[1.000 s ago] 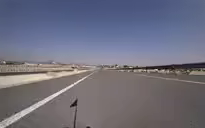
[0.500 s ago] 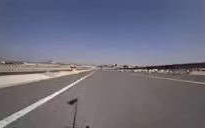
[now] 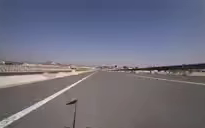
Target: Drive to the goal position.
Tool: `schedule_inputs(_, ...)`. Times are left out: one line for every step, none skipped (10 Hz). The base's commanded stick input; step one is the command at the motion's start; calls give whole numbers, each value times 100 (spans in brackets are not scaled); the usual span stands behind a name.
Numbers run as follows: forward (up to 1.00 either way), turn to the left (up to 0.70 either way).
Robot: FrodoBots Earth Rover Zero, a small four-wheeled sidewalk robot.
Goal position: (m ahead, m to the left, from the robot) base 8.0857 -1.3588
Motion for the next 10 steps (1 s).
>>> schedule_inputs(100,0)
schedule_inputs(100,0)
schedule_inputs(100,0)
schedule_inputs(100,0)
schedule_inputs(100,0)
schedule_inputs(100,0)
schedule_inputs(100,0)
schedule_inputs(100,0)
schedule_inputs(100,0)
schedule_inputs(100,0)
